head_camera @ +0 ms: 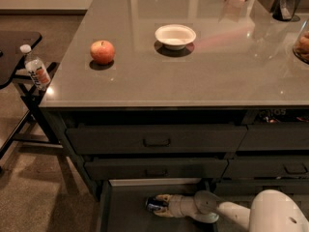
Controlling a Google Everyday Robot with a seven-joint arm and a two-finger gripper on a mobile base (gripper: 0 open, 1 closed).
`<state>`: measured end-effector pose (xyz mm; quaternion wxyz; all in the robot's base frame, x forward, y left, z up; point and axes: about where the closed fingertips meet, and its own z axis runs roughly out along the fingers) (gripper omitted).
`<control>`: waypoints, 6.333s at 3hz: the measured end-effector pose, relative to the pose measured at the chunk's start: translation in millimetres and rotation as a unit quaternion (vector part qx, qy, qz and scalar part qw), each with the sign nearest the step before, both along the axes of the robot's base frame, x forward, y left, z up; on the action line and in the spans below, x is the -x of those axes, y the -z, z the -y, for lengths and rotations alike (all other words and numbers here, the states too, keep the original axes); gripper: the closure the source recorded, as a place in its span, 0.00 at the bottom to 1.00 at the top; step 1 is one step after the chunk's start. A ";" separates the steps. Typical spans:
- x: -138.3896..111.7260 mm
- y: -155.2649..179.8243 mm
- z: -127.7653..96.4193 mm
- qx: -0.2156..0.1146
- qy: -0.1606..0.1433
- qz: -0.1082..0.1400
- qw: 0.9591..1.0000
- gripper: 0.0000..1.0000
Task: Pick pepsi can from bottom drawer and place on counter
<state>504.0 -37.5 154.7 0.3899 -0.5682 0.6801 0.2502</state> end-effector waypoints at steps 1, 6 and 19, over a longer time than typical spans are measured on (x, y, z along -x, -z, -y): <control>12.9 -13.7 26.1 -0.012 0.009 -0.002 1.000 1.00; 16.8 -332.8 194.0 0.026 0.021 0.127 0.991 1.00; -93.4 -817.3 79.7 0.029 -0.161 0.466 0.869 1.00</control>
Offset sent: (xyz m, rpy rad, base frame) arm -0.0761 -0.1276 0.1099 0.1389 -0.1014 -0.0484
